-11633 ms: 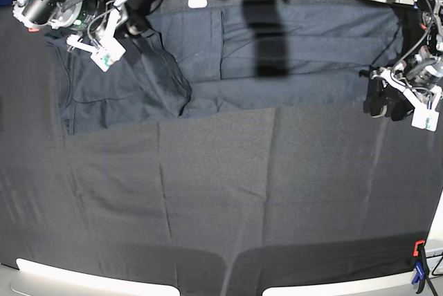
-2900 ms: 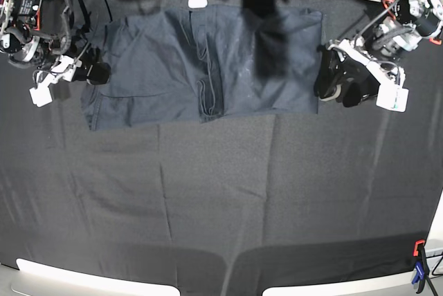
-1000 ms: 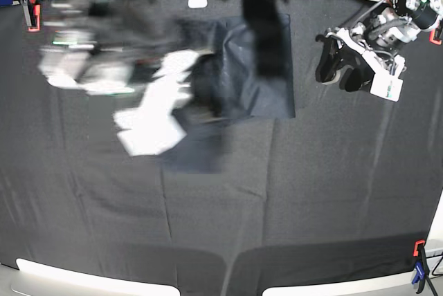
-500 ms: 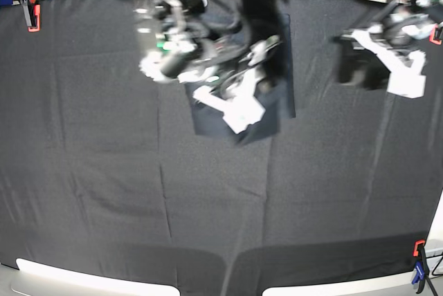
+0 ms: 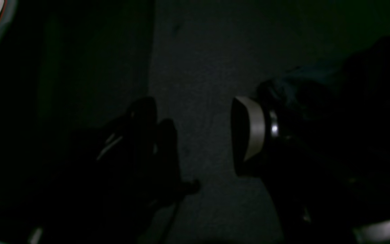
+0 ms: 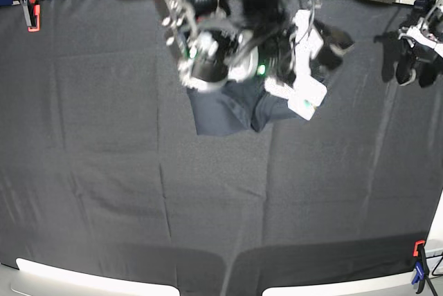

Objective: Layout the t-shirt on the table in an organized manner, then fold the t-shirt properly
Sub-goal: 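Fold the held end over onto the shirt's middle with the right gripper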

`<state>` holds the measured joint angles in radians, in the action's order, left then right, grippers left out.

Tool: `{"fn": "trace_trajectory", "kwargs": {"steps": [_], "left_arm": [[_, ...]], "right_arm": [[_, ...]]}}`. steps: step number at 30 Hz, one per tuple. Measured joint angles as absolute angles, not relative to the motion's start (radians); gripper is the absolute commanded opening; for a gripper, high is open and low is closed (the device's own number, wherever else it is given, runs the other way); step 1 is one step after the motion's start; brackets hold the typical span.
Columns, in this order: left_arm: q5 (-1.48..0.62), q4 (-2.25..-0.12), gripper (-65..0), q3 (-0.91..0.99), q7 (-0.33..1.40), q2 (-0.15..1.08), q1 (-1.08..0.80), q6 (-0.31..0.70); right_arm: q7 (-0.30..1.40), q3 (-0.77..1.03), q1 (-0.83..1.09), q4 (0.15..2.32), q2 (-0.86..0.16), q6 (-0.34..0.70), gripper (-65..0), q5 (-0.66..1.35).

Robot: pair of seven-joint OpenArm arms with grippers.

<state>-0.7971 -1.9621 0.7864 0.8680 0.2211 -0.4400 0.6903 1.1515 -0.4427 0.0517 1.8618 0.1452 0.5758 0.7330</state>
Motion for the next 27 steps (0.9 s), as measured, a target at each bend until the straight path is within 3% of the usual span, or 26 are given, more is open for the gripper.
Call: {"fn": "trace_trajectory", "kwargs": {"steps": [5,12,16,27], "left_arm": [[-0.801,-1.962,-32.8,0.786,0.868,0.222,-0.440,0.691],[-0.801,-1.962,-32.8,0.786,0.868,0.221,-0.440,0.691],[-0.801,-1.962,-32.8,0.786,0.865,0.221,-0.440,0.691],[-0.801,-1.962,-32.8,0.786,0.865,0.220,-0.440,0.692]], "right_arm": [[1.153,-0.395,0.045,1.936,0.147,0.576,-41.0,0.427],[1.123,-0.290,-0.030,1.958,0.097,0.468,-41.0,0.252],[1.116,-0.279,-0.050,1.957,0.047,0.452,-41.0,0.241],[1.118,-0.280,-0.108,1.772,0.047,0.421,-41.1,0.216]]}}
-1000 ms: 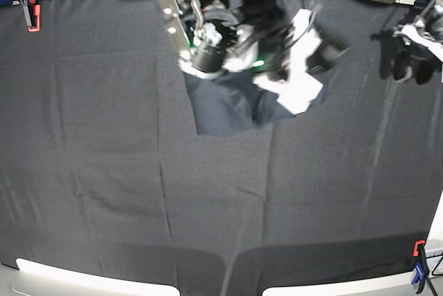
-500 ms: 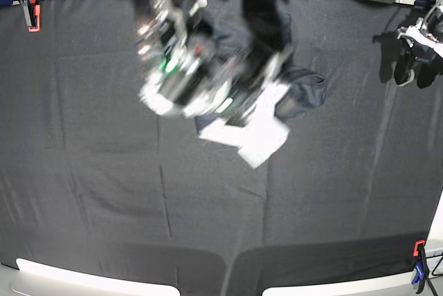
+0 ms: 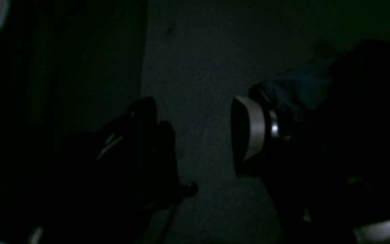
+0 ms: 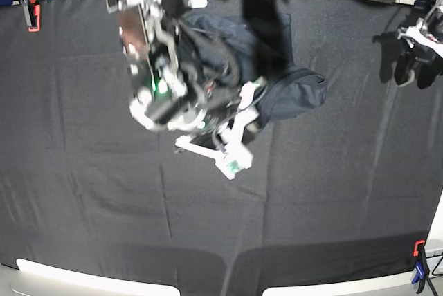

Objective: Layout the t-shirt on the table in an organized manner, then fold the t-shirt properly
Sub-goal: 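Fold the held end over onto the shirt's middle with the right gripper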

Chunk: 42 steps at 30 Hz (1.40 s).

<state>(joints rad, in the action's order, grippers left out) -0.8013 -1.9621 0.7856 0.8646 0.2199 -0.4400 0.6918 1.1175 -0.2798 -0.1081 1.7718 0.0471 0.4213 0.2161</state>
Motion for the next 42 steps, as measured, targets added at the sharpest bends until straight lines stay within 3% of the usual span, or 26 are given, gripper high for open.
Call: {"fn": "trace_trajectory", "kwargs": {"steps": [3,7,8,19,29,34,35,39,42], "left_arm": [[-0.801,-1.962,-32.8,0.786,0.865,0.220,-0.440,0.692],[-0.801,-1.962,-32.8,0.786,0.864,0.219,-0.440,0.692],[-0.801,-1.962,-32.8,0.786,0.864,0.220,-0.440,0.692],[-0.796,-1.962,-32.8,0.786,0.838,0.222,-0.440,0.692],[-0.797,-1.962,-32.8,0.786,0.838,0.221,-0.440,0.692],[-0.797,-1.962,-32.8,0.786,0.838,0.222,-0.440,0.692],[-0.797,-1.962,-32.8,0.786,0.838,0.222,-0.440,0.692],[-0.797,-1.962,-32.8,0.786,0.838,0.222,-0.440,0.692],[-0.797,-1.962,-32.8,0.786,0.838,0.222,-0.440,0.692]], "right_arm": [[1.150,-0.281,-0.128,1.739,0.050,0.421,-44.6,0.237],[1.150,-0.281,-0.127,1.739,0.049,0.421,-63.1,0.235],[1.150,-0.281,-0.127,1.739,0.050,0.421,-65.0,0.236],[1.155,-0.328,0.008,1.992,0.046,0.421,-65.0,0.303],[1.154,-0.671,0.178,2.098,0.013,0.426,-65.0,0.241],[1.154,-0.760,0.205,2.099,0.006,0.426,-65.0,0.180],[1.154,-0.760,0.206,2.099,0.006,0.426,-65.0,0.183],[1.153,-0.757,0.205,2.099,0.006,0.426,-43.2,0.195],[1.153,-0.758,0.205,2.099,0.006,0.426,-39.7,0.304]]}}
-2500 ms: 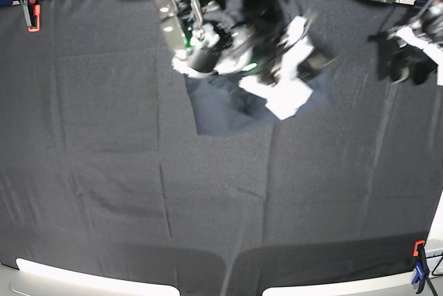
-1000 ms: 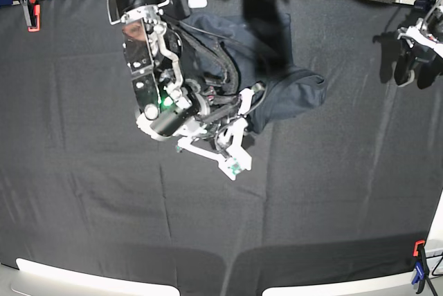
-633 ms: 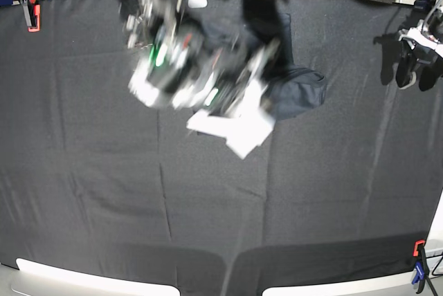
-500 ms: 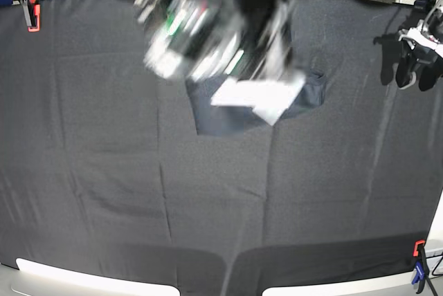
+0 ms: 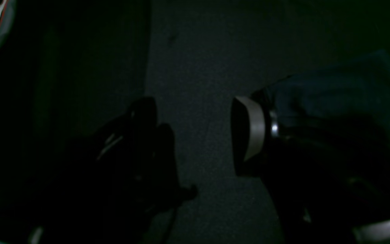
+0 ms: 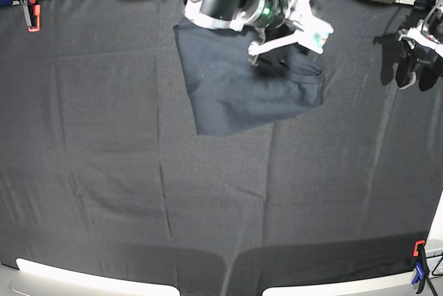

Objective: Layout the t-shirt on the table in an organized manner, then fold the t-shirt properly
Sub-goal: 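Fold the held end over onto the shirt's middle with the right gripper, then square the folded shirt's edges with both grippers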

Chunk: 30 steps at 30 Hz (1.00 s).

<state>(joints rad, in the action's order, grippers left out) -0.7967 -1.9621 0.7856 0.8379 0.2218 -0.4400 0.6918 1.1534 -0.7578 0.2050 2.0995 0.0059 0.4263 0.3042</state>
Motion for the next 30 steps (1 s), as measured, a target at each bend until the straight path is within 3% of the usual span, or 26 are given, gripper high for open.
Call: {"fn": "trace_trajectory", "kwargs": {"steps": [6,10,13,15,16,18,24,30], "left_arm": [[-0.797,-1.962,-32.8,0.786,0.838,0.222,-0.440,0.692],[-0.829,-1.962,-34.0,0.786,0.841,0.222,-0.440,0.692],[-0.972,-1.962,-47.6,0.785,0.856,0.222,-0.458,0.692],[-1.048,-1.962,-61.8,0.786,0.904,0.222,-0.476,0.692],[-1.087,-1.963,-65.0,0.786,0.944,0.221,-0.482,0.692],[-1.177,-1.962,-65.0,0.785,1.015,0.223,-0.494,0.690],[-1.283,-2.029,-65.0,0.735,1.142,0.176,-0.548,0.689],[-1.314,-2.130,-65.0,0.521,1.353,0.158,-0.560,0.691]], "right_arm": [[1.153,-0.758,0.205,2.101,0.006,0.479,-39.8,0.358],[1.124,-0.751,0.193,2.101,0.006,0.479,-39.8,0.175],[1.084,-0.696,0.160,2.101,0.007,0.441,-42.7,0.130],[1.052,-0.628,0.128,2.101,0.009,0.417,-49.3,0.079],[1.043,-0.585,0.109,2.101,0.008,0.394,-54.0,0.074],[1.024,-0.490,0.065,2.101,0.008,0.384,-64.6,0.076],[0.985,-0.271,-0.057,1.988,0.009,0.381,-65.0,0.157],[0.975,-0.237,-0.228,1.683,0.009,0.382,-65.0,0.176]]}}
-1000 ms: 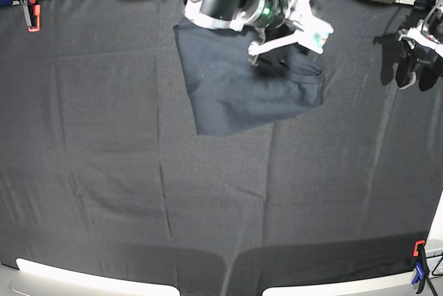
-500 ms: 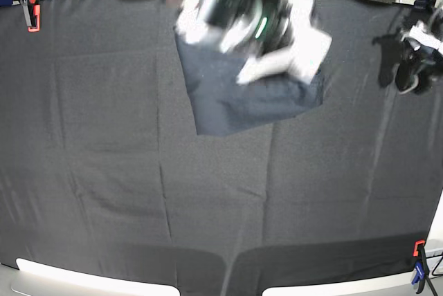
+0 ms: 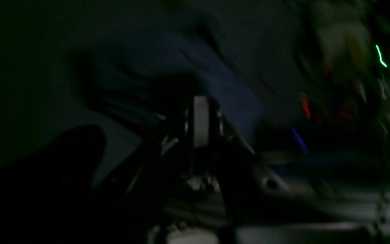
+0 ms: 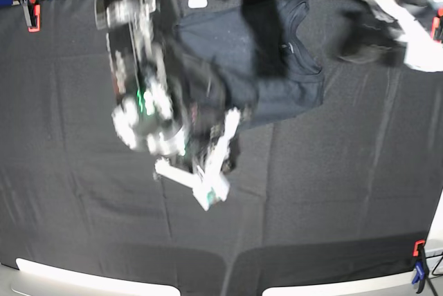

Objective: Layout the t-shirt on the table in an organized manner, then fold the t-shirt properly
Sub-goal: 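Square the folded shirt's edges with both grippers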

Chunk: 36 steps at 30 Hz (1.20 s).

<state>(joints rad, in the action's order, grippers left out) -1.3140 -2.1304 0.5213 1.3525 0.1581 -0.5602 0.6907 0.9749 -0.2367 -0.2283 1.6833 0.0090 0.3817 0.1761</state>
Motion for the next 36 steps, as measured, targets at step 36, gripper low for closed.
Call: {"fn": "trace_trajectory", "kwargs": {"steps": [36], "left_arm": [[-0.657,-1.605,-65.0,0.157,0.935,0.166,-0.291,0.701]], "right_arm": [[1.087,-0.253,-0.283,1.372,-0.064,0.535,-65.0,0.260]]}}
